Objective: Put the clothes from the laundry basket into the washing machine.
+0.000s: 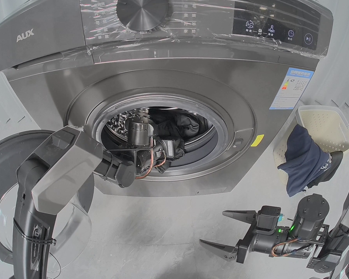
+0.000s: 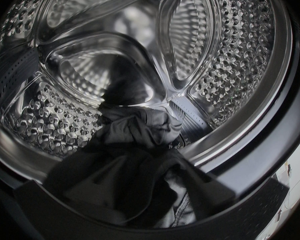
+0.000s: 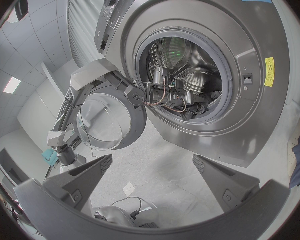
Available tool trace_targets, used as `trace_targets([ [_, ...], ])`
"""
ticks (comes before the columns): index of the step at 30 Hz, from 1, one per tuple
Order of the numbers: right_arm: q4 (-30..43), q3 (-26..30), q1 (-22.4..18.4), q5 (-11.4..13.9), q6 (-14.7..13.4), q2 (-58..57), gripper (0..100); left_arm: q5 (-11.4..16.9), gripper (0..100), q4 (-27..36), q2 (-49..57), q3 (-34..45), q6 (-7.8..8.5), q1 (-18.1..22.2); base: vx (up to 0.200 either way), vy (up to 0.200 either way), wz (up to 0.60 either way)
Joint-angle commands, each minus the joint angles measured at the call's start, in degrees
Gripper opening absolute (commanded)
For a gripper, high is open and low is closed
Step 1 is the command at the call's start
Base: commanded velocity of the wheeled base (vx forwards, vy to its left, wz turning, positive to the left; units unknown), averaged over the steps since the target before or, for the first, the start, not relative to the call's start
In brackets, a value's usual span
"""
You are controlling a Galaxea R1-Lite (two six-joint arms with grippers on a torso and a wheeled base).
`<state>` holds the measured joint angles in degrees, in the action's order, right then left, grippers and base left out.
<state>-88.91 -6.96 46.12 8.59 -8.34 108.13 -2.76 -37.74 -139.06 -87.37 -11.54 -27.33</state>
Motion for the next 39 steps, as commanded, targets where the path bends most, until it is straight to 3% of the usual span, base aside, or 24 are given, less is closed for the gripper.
trace_targets([
  [1, -0.04, -0.16, 0.20, 0.02, -0.01, 0.15, 100, -0.06, 0, -0.05, -0.78, -2.19, -0.14, 0.00, 0.000, 0.000, 0.00],
  [7, -0.13, -0.51, 0.73, 0.02, -0.01, 0.06, 100, -1.02, 0, 0.04, -3.15, -8.08, -0.85, 0.35, 0.000, 0.000, 0.00],
  [12, -0.13, -0.95, 0.73, 0.02, -0.01, 0.06, 100, -4.89, 0, -0.05, -7.10, -19.15, -4.01, 0.79, 0.000, 0.000, 0.00],
  [16, -0.13, -1.13, 0.73, 0.02, -0.10, -0.03, 100, -6.65, 0, -0.14, -10.27, -26.80, -4.54, 1.49, 0.000, 0.000, 0.00],
  [26, -0.13, -1.13, 0.73, 0.02, -0.10, -0.11, 100, -7.00, 0, -1.90, -10.71, -27.22, -5.07, 0.88, 0.000, 0.000, 0.00],
  [31, -0.13, -1.13, 0.64, 0.02, -0.10, -0.20, 100, -6.21, 0, 1.18, -4.47, -17.40, -5.95, 0.09, 0.000, 0.000, 0.00],
  [32, -0.13, -1.13, 0.64, 0.02, -0.10, -0.20, 100, -6.12, 100, 1.09, -4.38, -17.04, -5.95, 0.09, 0.000, 0.000, 0.00],
  [39, -0.13, -0.95, 0.73, 0.02, -0.10, -0.11, 100, -6.03, 100, 1.88, -2.71, -13.26, -5.59, 0.61, 0.000, 0.000, 0.00],
])
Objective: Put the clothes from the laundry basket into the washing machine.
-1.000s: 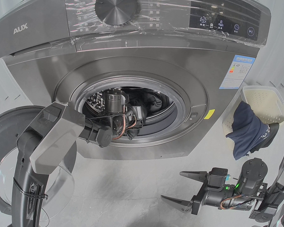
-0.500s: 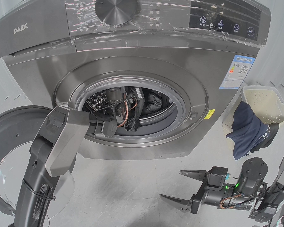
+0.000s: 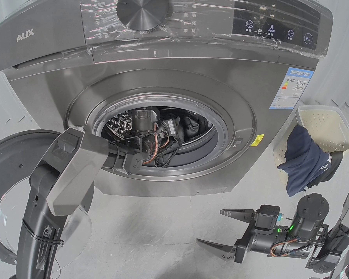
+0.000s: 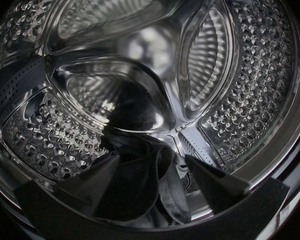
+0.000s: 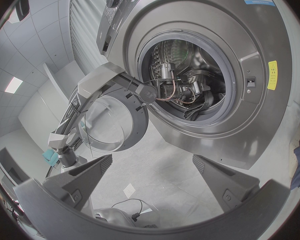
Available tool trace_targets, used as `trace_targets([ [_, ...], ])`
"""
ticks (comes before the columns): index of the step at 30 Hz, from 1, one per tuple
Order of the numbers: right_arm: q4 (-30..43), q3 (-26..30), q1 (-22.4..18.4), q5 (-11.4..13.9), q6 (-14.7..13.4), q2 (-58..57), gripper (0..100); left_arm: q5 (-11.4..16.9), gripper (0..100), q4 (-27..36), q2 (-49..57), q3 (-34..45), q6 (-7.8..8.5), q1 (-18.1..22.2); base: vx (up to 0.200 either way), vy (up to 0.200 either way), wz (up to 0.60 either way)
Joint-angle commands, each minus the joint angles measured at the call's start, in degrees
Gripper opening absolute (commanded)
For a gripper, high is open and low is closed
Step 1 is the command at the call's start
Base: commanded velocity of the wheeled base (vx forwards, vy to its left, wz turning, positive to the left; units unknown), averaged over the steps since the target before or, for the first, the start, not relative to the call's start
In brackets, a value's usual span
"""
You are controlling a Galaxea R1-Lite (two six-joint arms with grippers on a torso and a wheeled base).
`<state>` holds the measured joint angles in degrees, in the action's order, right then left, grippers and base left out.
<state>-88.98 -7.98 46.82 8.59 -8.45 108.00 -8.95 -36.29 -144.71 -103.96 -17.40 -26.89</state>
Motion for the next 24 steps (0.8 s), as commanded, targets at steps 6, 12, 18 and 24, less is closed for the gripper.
trace_targets([
  [6, -0.05, -0.01, 0.02, 0.02, 0.01, 0.11, 100, 3.85, 100, 4.47, 5.41, 10.09, 0.87, -0.27, 0.000, 0.000, 0.00],
  [12, -0.05, -0.19, -0.07, 0.02, -0.08, -0.07, 100, 4.64, 0, 4.91, 2.95, 9.92, 2.45, 0.09, 0.000, 0.000, 0.00],
  [18, -0.05, -0.72, 0.02, 0.02, -0.34, 0.02, 100, 4.64, 0, 5.09, 1.72, 7.28, 3.95, 0.26, 0.000, 0.000, 0.00],
  [24, -0.05, -1.33, 0.02, 0.02, -0.34, -0.07, 100, 1.92, 0, 4.83, -0.31, -1.68, 1.75, 0.35, 0.000, 0.000, 0.00],
])
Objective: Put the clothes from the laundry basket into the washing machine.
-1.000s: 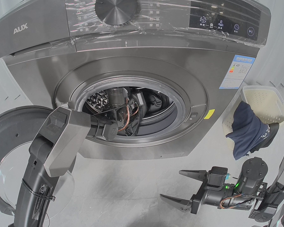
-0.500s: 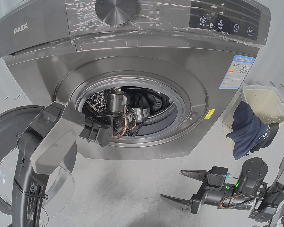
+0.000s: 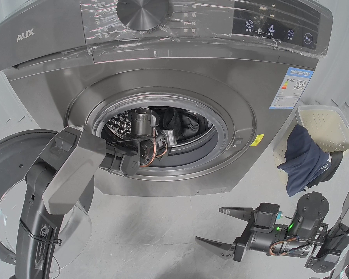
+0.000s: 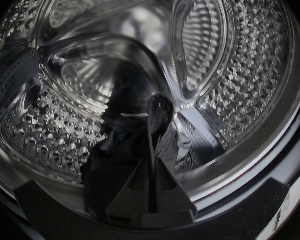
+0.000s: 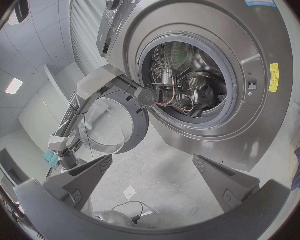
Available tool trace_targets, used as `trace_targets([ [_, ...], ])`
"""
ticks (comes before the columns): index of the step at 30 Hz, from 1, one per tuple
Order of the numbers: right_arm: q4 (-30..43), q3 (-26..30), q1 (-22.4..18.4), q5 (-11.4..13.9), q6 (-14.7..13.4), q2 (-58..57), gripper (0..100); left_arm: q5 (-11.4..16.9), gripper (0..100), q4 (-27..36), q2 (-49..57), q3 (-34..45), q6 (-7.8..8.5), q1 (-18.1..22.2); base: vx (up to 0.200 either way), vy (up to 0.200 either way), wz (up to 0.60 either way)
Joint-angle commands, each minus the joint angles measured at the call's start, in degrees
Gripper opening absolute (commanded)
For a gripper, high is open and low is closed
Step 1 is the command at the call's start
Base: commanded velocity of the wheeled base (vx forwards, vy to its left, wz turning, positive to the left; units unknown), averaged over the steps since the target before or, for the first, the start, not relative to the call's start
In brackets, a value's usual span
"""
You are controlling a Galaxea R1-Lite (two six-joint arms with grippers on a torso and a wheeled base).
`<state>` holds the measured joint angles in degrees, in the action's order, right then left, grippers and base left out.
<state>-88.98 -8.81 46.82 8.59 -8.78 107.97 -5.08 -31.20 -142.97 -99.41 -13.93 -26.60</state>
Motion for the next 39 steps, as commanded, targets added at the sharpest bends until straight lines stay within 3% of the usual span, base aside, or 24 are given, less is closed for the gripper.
trace_targets([
  [1, -0.05, -0.50, 0.02, 0.02, -0.01, -0.04, 100, -1.95, 0, -0.27, -2.05, -6.23, -1.71, 0.06, 0.000, 0.000, 0.00],
  [2, -0.05, -0.50, 0.02, 0.02, -0.01, -0.04, 100, -1.95, 0, -0.27, -2.05, -6.23, -1.71, 0.06, 0.000, 0.000, 0.00],
  [3, -0.14, -0.50, 0.02, 0.02, -0.01, -0.22, 100, -4.41, 0, -0.44, -3.72, -12.47, -5.67, 0.23, 0.000, 0.000, 0.00],
  [5, -0.05, -0.50, 0.02, -0.07, -0.01, -0.22, 100, -6.17, 0, -0.80, -5.12, -15.18, -7.51, 0.41, 0.000, 0.000, 0.00],
  [12, -0.05, -0.41, 0.20, 0.02, -0.01, -0.13, 100, -6.87, 0, -8.00, -6.88, -15.18, -7.42, 1.29, 0.000, 0.000, 0.00],
  [22, -0.05, -0.41, 0.46, 0.02, -0.01, -0.22, 100, -6.69, 0, -8.62, -6.79, -15.18, -7.51, 0.67, 0.000, 0.000, 0.00],
  [23, -0.05, -0.41, 0.46, 0.02, -0.01, -0.22, 100, -6.69, 100, -8.62, -6.62, -15.18, -7.51, 0.50, 0.000, 0.000, 0.00],
  [31, -0.05, -0.15, 0.46, -0.07, -0.01, -0.22, 100, -7.31, 100, -10.46, -6.71, -15.18, -7.25, -0.47, 0.000, 0.000, 0.00],
  [35, -0.05, -0.06, 0.46, -0.07, -0.01, -0.22, 100, -9.33, 100, -14.42, -6.35, -14.32, -6.37, -2.14, 0.000, 0.000, 0.00],
  [39, -0.05, 0.20, 0.46, -0.07, -0.10, -0.83, 100, -9.59, 100, -18.81, -0.11, -0.17, -5.05, -4.86, 0.000, 0.000, 0.00],
])
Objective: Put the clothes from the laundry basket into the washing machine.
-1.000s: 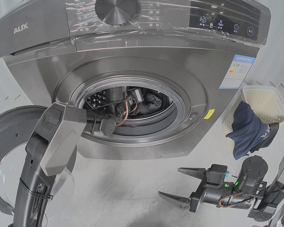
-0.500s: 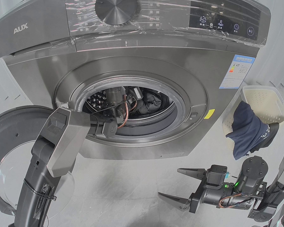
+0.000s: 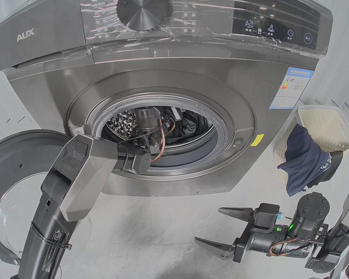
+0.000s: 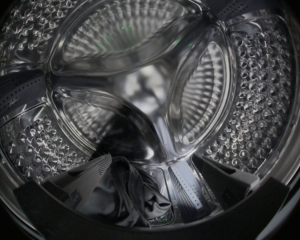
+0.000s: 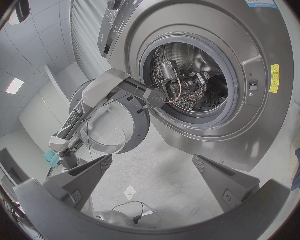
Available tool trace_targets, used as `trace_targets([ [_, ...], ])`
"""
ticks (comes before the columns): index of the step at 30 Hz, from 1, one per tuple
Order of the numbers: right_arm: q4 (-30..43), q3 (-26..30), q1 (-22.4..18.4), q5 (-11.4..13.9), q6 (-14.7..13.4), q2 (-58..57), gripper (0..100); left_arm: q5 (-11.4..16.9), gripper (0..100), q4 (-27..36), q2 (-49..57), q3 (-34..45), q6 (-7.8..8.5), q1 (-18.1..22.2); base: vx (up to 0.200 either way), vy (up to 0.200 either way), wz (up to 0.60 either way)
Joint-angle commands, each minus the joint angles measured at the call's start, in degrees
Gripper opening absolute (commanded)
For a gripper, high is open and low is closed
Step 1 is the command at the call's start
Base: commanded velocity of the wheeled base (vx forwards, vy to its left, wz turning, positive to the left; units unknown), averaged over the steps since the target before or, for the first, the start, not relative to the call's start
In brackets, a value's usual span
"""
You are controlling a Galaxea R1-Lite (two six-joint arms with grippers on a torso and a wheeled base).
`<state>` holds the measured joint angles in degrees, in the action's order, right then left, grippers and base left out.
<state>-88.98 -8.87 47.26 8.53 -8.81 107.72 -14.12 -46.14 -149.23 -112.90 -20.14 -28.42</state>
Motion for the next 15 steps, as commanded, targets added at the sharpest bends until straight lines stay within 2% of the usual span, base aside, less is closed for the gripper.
trace_targets([
  [1, -0.05, 0.70, 0.02, -0.01, -0.06, -0.93, 100, 0.58, 100, -5.01, 10.89, 22.28, 1.33, -4.28, 0.000, 0.000, 0.00],
  [4, 0.03, 1.58, 0.02, -0.01, 0.02, -2.25, 100, 3.57, 100, -7.74, 16.86, 34.50, 2.47, -6.56, 0.000, 0.000, 0.00],
  [7, 0.12, 2.72, -0.07, -0.01, -0.06, -3.65, 100, 3.48, 100, -14.24, 19.59, 43.20, 5.90, -8.50, 0.000, 0.000, 0.00],
  [8, 0.12, 2.72, -0.07, -0.01, -0.06, -3.65, 100, 3.48, 100, -14.24, 19.59, 43.20, 5.90, -8.50, 0.000, 0.000, 0.00],
  [9, 0.12, 3.07, -0.24, -0.01, -0.06, -4.62, 100, 3.48, 100, -17.49, 23.89, 51.46, 8.27, -9.82, 0.000, 0.000, 0.00],
  [12, 0.12, 3.78, -0.59, -0.18, -0.24, -6.73, 100, 4.45, 100, -16.88, 30.92, 62.45, 8.80, -11.75, 0.000, 0.000, 0.00],
  [15, 0.21, 5.89, -1.03, -2.03, -0.85, -9.10, 100, 3.39, 100, -16.88, 35.49, 70.80, 8.45, -15.88, 0.000, 0.000, 0.00],
])
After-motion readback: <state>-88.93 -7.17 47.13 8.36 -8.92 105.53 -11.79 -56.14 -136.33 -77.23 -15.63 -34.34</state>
